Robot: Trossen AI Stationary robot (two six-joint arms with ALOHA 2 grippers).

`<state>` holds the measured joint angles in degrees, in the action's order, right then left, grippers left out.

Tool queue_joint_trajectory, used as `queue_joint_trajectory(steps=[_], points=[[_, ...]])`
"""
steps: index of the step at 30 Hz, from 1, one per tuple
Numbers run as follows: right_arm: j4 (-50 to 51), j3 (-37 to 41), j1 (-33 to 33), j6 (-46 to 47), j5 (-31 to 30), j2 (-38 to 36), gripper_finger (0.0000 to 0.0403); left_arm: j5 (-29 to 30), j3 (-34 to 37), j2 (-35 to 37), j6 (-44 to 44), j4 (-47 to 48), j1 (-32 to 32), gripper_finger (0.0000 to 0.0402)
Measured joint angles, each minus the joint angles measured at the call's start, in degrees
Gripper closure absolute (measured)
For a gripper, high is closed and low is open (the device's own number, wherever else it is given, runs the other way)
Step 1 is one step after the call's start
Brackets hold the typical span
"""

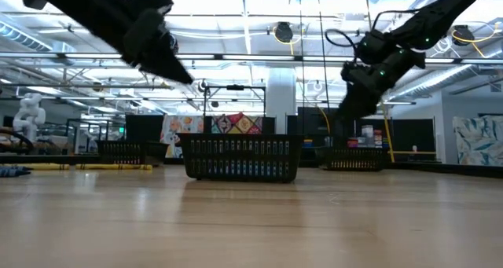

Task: Sort crayons
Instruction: Put the blue crayon into the bottom black bin

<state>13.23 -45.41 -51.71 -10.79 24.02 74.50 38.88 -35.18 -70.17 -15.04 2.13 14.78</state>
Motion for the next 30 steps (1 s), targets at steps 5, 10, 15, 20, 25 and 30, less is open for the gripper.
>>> queue_joint_trajectory(steps=[5,10,15,20,25,30], points=[[-8.25,0.0,5.56,0.15,2.92,-0.04,0.0118,4.28,-1.22,2.12,9.41,-6.67,-3.17,0.0199],[-11.98,0.02,8.56,0.64,0.53,-0.89,0.0121,23.1,-6.91,6.33,5.24,0.95,-7.34,0.0211],[-10.04,-0.03,6.79,0.54,-1.45,-1.65,0.0121,11.11,-10.36,10.86,2.07,11.16,-15.5,0.0232],[-15.83,-0.02,7.17,-3.16,4.89,3.3,0.0122,1.0,-10.4,11.11,0.47,16.93,-25.2,0.0265],[-30.2,0.01,9.33,-2.92,10.39,9.81,0.0122,-9.58,-10.36,10.56,-4.11,30.96,-34.07,0.0275],[-40.88,0.0,10.74,-0.75,10.35,14.19,0.0122,-30.98,-10.37,10.58,-13.38,45.22,-36.78,0.0246]])
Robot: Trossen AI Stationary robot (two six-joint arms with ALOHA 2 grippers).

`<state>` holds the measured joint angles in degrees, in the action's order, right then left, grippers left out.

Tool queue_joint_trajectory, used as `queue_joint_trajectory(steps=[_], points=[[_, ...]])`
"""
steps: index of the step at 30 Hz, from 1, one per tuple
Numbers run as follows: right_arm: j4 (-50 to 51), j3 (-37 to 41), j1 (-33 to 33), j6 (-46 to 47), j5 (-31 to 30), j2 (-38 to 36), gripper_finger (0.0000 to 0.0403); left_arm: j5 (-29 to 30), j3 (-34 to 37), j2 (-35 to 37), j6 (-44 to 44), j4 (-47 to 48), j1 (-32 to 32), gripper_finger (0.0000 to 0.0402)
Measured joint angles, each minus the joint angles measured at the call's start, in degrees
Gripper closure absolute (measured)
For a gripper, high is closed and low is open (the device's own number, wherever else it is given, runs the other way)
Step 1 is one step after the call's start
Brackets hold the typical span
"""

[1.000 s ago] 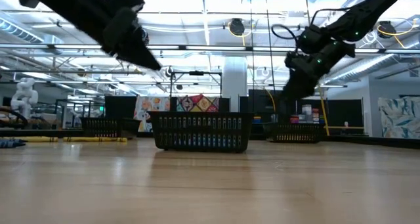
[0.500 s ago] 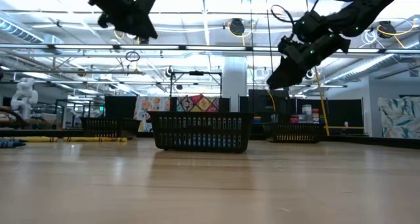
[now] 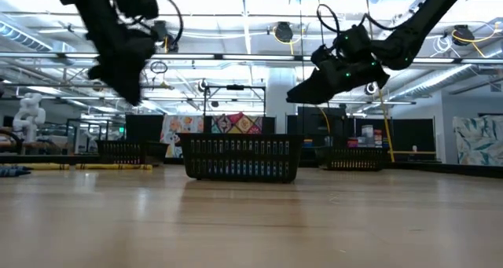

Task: Sort crayons
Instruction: Put the blue crayon into the bottom black bin

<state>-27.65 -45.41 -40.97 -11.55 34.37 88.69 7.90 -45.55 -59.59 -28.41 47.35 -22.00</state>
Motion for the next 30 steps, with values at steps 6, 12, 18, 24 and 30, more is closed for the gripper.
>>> queue_joint_trajectory(steps=[6,12,18,24,30], points=[[-7.63,0.0,-0.01,0.11,-1.28,4.21,0.0122,-13.84,2.61,0.22,-13.34,16.17,8.57,0.0218],[-8.55,0.02,1.16,1.02,-1.16,6.72,0.0122,-7.01,9.14,0.31,-20.61,13.97,16.95,0.0217],[-8.59,0.02,4.16,1.87,-1.11,4.74,0.0122,-4.61,13.16,0.22,-25.11,11.08,18.85,0.0217],[-8.42,0.02,7.38,2.94,-1.09,1.9,0.0122,-5.91,15.06,-0.06,-19.28,11.27,23.42,0.0217],[-7.22,0.02,9.83,3.15,-1.13,-0.62,0.0122,-6.94,17.96,-2.75,-20.68,9.82,26.27,0.0217]])
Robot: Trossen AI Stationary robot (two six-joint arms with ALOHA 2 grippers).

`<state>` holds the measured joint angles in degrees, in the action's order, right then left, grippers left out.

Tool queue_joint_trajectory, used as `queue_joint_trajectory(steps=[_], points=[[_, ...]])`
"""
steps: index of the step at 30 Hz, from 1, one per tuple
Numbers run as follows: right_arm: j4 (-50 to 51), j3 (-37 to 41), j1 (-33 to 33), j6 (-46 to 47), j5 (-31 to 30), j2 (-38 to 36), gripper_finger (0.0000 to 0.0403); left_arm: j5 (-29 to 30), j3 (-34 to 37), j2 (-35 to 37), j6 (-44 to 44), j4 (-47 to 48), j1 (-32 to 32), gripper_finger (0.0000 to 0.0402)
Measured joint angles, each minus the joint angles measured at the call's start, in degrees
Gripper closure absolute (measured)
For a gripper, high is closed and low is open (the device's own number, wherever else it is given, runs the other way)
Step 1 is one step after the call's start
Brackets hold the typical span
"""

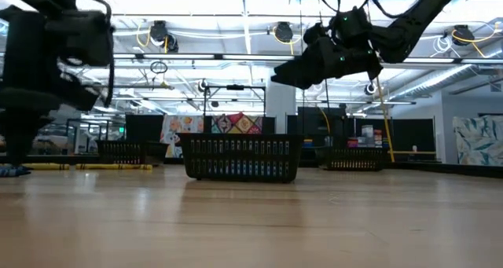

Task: Sort crayons
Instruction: Put the blue crayon into the bottom black bin

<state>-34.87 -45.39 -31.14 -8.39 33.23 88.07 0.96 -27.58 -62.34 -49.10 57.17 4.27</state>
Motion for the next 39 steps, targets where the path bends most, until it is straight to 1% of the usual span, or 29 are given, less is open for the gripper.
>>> queue_joint_trajectory(steps=[5,7,10,15,19,21,24,28,31,33,35,36,39], points=[[0.78,0.0,0.92,-0.41,-0.07,-0.61,0.0122,-1.37,1.18,-3.8,-1.18,-1.77,2.23,0.0219],[0.82,0.0,0.97,-0.9,-0.08,-0.61,0.0122,-1.52,0.97,-4.94,-1.23,-1.79,2.71,0.0227],[0.86,0.0,0.95,-1.15,-0.13,-0.61,0.0122,-1.77,0.97,-5.89,-0.68,-1.84,3.19,0.0255],[1.69,0.0,0.95,-0.84,-0.13,-0.61,0.0122,-2.34,1.02,-6.22,0.26,-3.66,3.76,0.0324],[7.32,0.0,0.95,-1.27,-0.17,-1.23,0.0122,-3.01,1.06,-6.19,0.13,-5.81,3.83,0.0384],[11.0,0.0,0.95,-2.45,-0.45,-2.14,0.0122,-2.22,0.84,-6.21,0.33,-5.99,4.26,0.0392],[17.42,-0.02,1.14,-3.54,-0.62,-3.38,0.0122,-0.35,-0.43,-6.52,0.03,-4.94,5.0,0.0388],[24.2,-0.02,2.12,-4.32,-1.97,-4.22,0.0122,5.59,-3.2,-6.27,-1.28,-7.3,5.7,0.0388],[26.14,0.0,3.53,-4.19,-2.01,-4.15,0.0122,8.5,-5.65,-6.19,0.7,-8.18,6.5,0.0388],[26.0,0.0,4.94,-4.37,-1.99,-4.19,0.0122,12.53,-8.06,-5.89,3.34,-10.74,6.95,0.0387],[25.85,0.0,6.44,-4.65,-2.19,-4.19,0.0122,16.98,-9.93,-5.78,6.49,-11.36,7.48,0.0387],[25.65,0.0,7.24,-4.71,-3.17,-4.19,0.0122,19.12,-10.91,-5.78,8.19,-12.55,7.62,0.0387],[21.8,0.0,9.94,-4.25,-4.69,-3.76,0.0122,25.81,-12.57,-5.21,13.38,-18.04,7.91,0.0387]])
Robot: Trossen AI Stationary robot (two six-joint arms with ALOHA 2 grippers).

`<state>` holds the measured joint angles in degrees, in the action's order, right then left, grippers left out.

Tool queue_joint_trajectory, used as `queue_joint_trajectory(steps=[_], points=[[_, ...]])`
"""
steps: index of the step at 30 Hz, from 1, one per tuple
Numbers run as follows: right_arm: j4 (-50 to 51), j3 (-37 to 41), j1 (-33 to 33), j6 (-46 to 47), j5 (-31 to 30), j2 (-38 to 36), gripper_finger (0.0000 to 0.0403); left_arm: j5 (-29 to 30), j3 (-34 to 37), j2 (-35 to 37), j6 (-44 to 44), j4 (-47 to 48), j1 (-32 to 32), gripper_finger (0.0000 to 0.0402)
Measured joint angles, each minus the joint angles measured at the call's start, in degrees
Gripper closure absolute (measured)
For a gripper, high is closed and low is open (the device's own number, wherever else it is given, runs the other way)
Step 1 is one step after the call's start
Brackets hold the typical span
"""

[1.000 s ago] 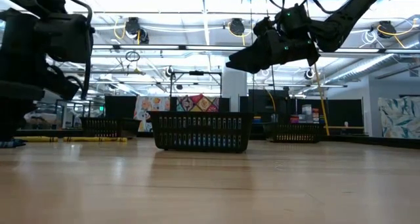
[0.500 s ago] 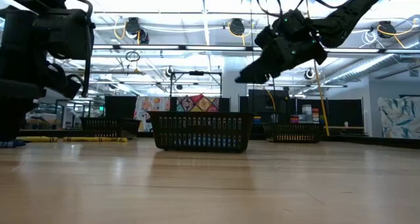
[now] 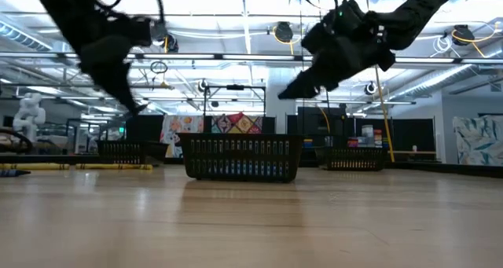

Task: Sort crayons
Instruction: Put the blue crayon into the bottom black bin

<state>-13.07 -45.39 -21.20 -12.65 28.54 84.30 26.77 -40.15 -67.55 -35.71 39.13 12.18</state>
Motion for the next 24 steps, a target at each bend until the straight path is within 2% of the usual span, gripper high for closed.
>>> queue_joint_trajectory(steps=[3,7,10,13,16,20,24], points=[[-6.41,0.56,3.28,0.94,0.05,0.18,0.0122,7.3,-0.05,0.06,6.19,-9.28,-0.04,0.0387],[-25.56,6.66,6.17,7.62,0.02,2.5,0.0122,16.22,0.19,0.17,16.97,-24.38,0.48,0.0387],[-39.4,10.76,7.7,12.96,-2.6,4.52,0.0122,18.92,2.53,0.17,27.86,-40.86,0.77,0.0387],[-43.63,11.76,9.09,12.36,-6.31,6.0,0.0122,17.12,6.38,0.09,38.54,-60.73,0.23,0.0387],[-45.08,10.53,10.32,10.83,-7.64,7.65,0.0122,9.84,10.14,-0.88,45.74,-77.92,-1.29,0.0387],[-46.6,6.9,11.4,8.66,-7.61,10.3,0.0122,2.08,12.94,-1.69,50.01,-92.23,-2.96,0.0387],[-49.37,2.2,11.99,7.33,-10.61,14.16,0.0122,-1.5,13.23,-1.77,52.87,-97.04,-3.25,0.0387]])
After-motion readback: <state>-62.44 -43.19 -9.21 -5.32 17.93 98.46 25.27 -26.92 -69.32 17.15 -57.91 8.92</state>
